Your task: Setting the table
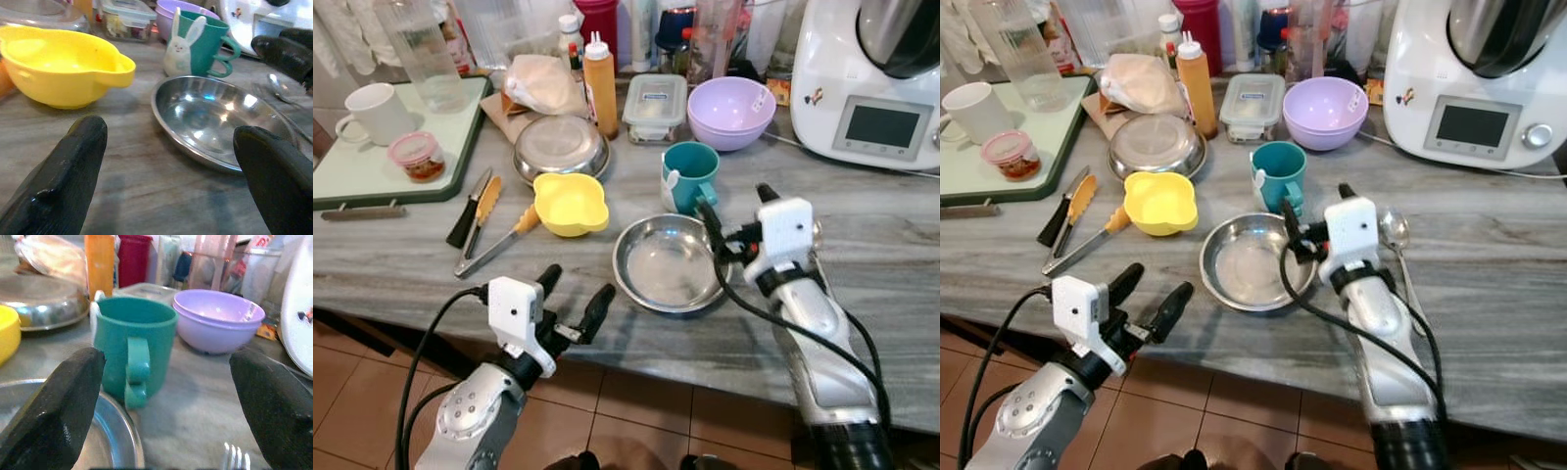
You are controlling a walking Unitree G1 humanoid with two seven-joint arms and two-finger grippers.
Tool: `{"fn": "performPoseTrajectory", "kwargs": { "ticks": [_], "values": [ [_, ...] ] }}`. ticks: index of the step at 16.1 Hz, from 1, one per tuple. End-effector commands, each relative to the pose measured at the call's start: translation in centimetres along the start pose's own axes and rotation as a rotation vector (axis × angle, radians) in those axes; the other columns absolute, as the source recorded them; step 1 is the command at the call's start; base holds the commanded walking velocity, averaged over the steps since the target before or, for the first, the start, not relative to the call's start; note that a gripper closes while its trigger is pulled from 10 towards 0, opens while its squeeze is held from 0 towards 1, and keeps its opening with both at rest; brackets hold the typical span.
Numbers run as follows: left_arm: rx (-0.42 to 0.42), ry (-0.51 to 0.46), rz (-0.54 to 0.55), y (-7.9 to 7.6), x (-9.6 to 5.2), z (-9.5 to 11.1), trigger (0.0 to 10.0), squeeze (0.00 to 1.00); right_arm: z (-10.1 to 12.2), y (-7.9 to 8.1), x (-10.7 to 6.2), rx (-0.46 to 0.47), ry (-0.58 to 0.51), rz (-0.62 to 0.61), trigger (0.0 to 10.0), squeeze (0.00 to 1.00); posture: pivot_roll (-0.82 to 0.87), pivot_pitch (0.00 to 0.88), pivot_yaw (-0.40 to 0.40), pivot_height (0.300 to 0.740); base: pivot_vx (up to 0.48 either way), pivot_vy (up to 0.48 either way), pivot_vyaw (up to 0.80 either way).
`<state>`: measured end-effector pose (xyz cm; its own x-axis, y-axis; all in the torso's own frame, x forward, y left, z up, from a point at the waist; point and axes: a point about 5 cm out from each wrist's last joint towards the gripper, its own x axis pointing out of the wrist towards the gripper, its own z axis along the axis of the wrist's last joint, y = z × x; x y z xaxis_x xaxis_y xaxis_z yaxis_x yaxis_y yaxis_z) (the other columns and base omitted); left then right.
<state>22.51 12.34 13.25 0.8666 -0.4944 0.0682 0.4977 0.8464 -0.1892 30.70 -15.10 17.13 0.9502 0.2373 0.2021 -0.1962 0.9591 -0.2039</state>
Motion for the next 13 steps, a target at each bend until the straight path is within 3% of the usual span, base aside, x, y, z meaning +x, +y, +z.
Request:
{"fn": "performPoseTrajectory", "kwargs": {
  "ticks": [1, 4, 7, 8, 13],
  "values": [
    [-0.011, 0.016, -0.030, -0.2, 0.0, -0.1, 10.0, 0.00, 0.3, 0.1, -0.3, -0.007, 0.000, 0.003, 10.0, 1.00, -0.15, 0.147, 0.065, 0.740, 0.000, 0.000, 0.00],
    [-0.032, 0.023, -0.070, -0.6, 0.3, -0.2, 10.0, 0.00, 0.3, -0.2, -0.1, -0.017, 0.008, 0.003, 10.0, 1.00, -0.15, 0.141, 0.059, 0.740, 0.000, 0.000, 0.00],
    [-0.018, 0.026, -0.023, -0.3, 0.2, -0.2, 10.0, 0.00, 0.3, -0.2, -0.1, -0.021, 0.013, 0.010, 10.0, 1.00, -0.15, 0.133, 0.049, 0.740, 0.000, 0.000, 0.00],
    [0.009, 0.012, 0.136, 1.4, 0.1, -0.1, 10.0, 0.00, 0.4, 0.0, -0.1, -0.029, 0.008, 0.028, 10.0, 1.00, -0.15, 0.128, 0.043, 0.740, 0.000, 0.000, 0.00],
    [0.089, -0.036, 0.406, 4.2, -0.7, 0.7, 10.0, 0.00, -0.1, -0.1, -1.0, -0.131, -0.011, 0.052, 10.0, 1.00, -0.14, 0.110, 0.038, 0.740, 0.000, 0.000, 0.00]
  ]
}}
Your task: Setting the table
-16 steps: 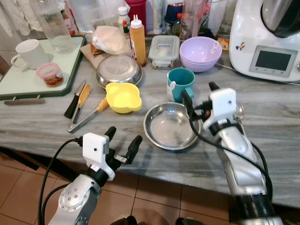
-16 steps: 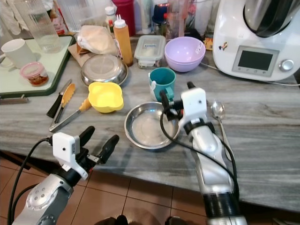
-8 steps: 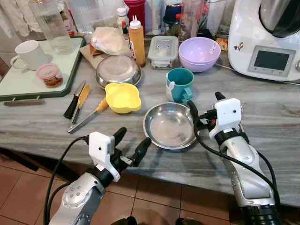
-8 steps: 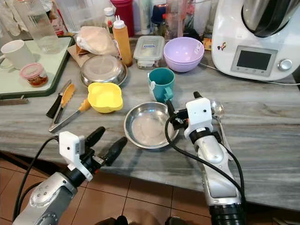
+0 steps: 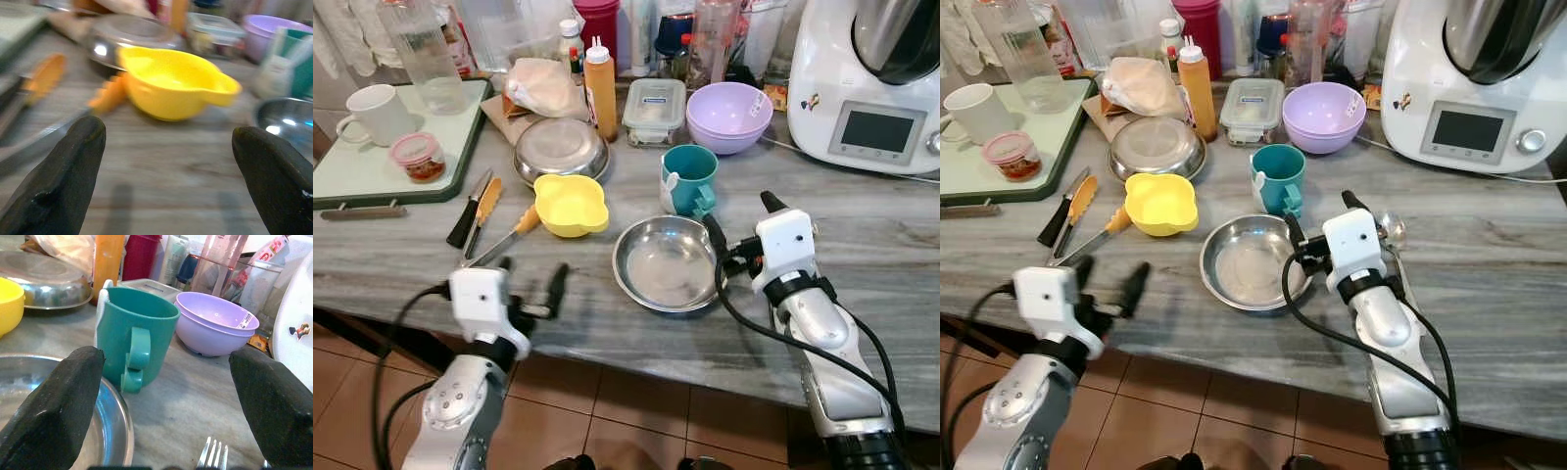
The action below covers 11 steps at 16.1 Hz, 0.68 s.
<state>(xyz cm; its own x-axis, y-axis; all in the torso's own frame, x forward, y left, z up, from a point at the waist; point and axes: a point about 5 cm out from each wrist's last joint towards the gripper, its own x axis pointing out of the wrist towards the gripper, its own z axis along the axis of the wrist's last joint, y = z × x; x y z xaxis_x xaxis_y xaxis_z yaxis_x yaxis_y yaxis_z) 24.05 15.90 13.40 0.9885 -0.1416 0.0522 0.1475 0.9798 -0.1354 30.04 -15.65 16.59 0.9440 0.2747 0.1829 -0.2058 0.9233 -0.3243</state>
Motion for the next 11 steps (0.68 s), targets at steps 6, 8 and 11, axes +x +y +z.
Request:
{"fn": "performPoseTrajectory", "kwargs": {
  "ticks": [6, 8, 11],
  "values": [
    [0.043, -0.023, 0.106, 1.2, 0.4, 0.2, 10.0, 0.00, 0.8, 1.1, -0.2, -0.075, -0.060, 0.036, 10.0, 0.00, -0.13, 0.101, 0.039, 0.740, 0.000, 0.000, 0.36],
    [0.046, -0.033, 0.109, 1.2, 0.6, 0.3, 10.0, 0.00, 1.0, 1.1, 0.0, -0.078, -0.071, 0.036, 10.0, 0.00, -0.14, 0.101, 0.044, 0.740, 0.000, 0.000, 0.80],
    [0.051, -0.035, 0.105, 1.0, 0.7, 0.2, 10.0, 0.00, 1.1, 1.4, -0.1, -0.080, -0.077, 0.040, 10.0, 0.00, -0.14, 0.099, 0.046, 0.740, 0.000, 0.000, 0.80]
  ]
}}
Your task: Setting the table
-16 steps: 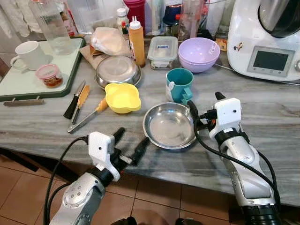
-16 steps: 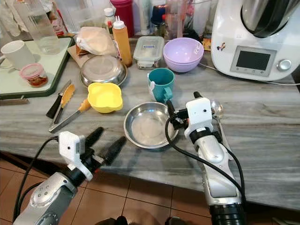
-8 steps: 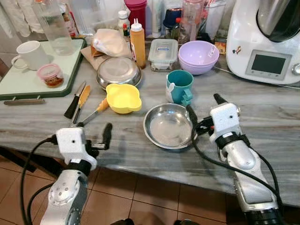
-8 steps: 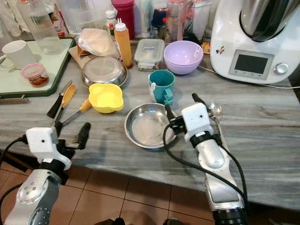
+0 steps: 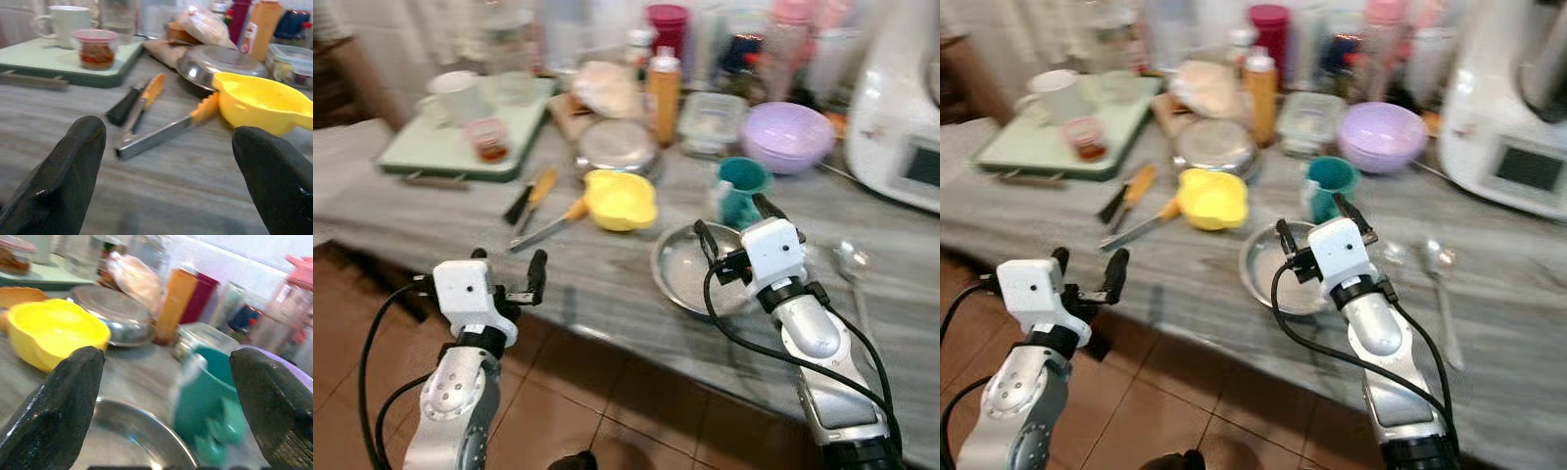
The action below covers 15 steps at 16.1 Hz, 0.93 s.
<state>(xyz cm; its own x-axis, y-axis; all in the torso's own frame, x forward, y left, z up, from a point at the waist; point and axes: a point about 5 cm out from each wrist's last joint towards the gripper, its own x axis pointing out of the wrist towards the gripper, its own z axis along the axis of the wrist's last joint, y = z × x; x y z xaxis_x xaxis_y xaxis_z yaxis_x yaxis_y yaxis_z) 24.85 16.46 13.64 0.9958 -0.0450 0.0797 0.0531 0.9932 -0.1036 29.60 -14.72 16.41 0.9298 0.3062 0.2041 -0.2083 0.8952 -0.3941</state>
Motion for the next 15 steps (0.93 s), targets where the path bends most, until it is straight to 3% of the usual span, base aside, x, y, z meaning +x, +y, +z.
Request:
{"fn": "performPoseTrajectory", "kwargs": {
  "ticks": [1, 9, 15],
  "values": [
    [0.015, 0.003, 0.011, 0.3, 0.1, -0.1, 10.0, 0.00, 1.0, 0.5, 0.1, -0.008, -0.049, 0.019, 10.0, 0.00, -0.14, 0.099, 0.046, 0.740, 0.000, 0.000, 0.80],
    [0.120, -0.076, 0.146, 1.4, 0.0, 1.2, 10.0, 0.00, 2.4, 1.1, 0.9, 0.022, -0.099, 0.026, 10.0, 0.00, -0.12, 0.100, 0.043, 0.740, 0.000, 0.000, 0.80],
    [0.205, -0.035, 0.231, 2.6, -0.3, 0.0, 10.0, 0.00, 2.5, 1.7, 1.3, 0.052, -0.100, 0.032, 10.0, 0.00, -0.11, 0.099, 0.049, 0.740, 0.000, 0.000, 0.80]
  ]
}}
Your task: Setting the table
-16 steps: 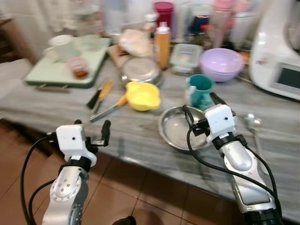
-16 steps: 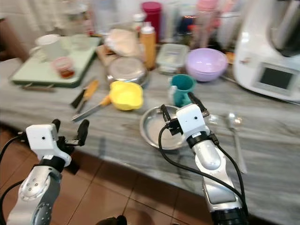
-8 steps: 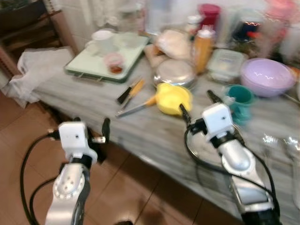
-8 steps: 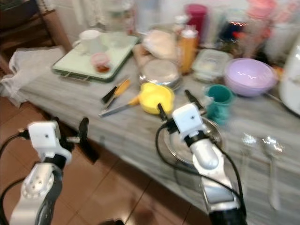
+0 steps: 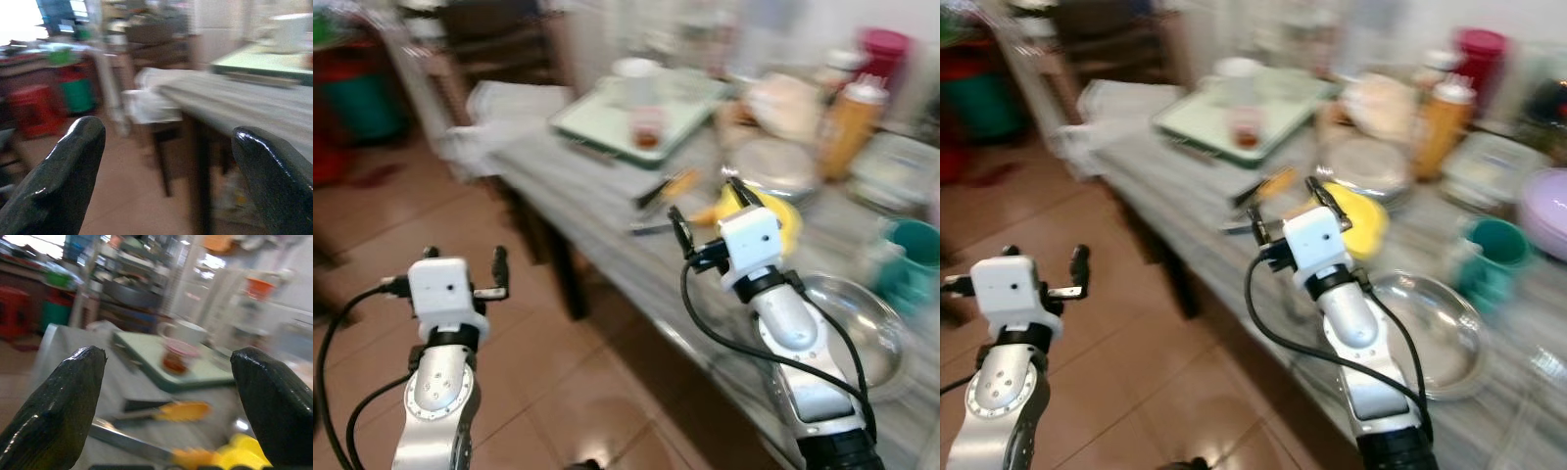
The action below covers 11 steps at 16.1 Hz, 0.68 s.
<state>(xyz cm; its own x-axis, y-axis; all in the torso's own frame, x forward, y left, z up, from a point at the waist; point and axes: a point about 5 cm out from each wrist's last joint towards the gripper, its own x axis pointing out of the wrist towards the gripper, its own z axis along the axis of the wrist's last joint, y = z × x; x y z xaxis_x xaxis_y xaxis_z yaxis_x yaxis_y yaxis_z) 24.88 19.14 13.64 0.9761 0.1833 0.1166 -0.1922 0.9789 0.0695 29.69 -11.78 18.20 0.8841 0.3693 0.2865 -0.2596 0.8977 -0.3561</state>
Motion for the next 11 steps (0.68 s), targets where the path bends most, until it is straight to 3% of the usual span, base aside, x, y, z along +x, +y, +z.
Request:
{"fn": "performPoseTrajectory", "kwargs": {
  "ticks": [1, 8, 11],
  "values": [
    [0.012, 0.008, 0.003, 0.0, -0.3, -0.3, 10.0, 0.00, 0.0, -0.2, -0.1, 0.001, 0.007, -0.005, 10.0, 0.00, -0.11, 0.099, 0.049, 0.740, 0.000, 0.000, 0.80],
    [0.076, -0.010, 0.109, 1.4, -0.3, -0.3, 10.0, 0.00, 0.0, 0.0, 0.4, 0.022, 0.004, 0.005, 10.0, 0.00, -0.10, 0.101, 0.039, 0.740, 0.000, 0.000, 0.80],
    [0.101, 0.053, 0.156, 2.3, -0.7, -1.7, 10.0, 0.00, -0.8, 0.1, 0.3, 0.068, 0.045, -0.014, 10.0, 0.00, -0.09, 0.100, 0.033, 0.740, 0.000, 0.000, 0.19]
  ]
}}
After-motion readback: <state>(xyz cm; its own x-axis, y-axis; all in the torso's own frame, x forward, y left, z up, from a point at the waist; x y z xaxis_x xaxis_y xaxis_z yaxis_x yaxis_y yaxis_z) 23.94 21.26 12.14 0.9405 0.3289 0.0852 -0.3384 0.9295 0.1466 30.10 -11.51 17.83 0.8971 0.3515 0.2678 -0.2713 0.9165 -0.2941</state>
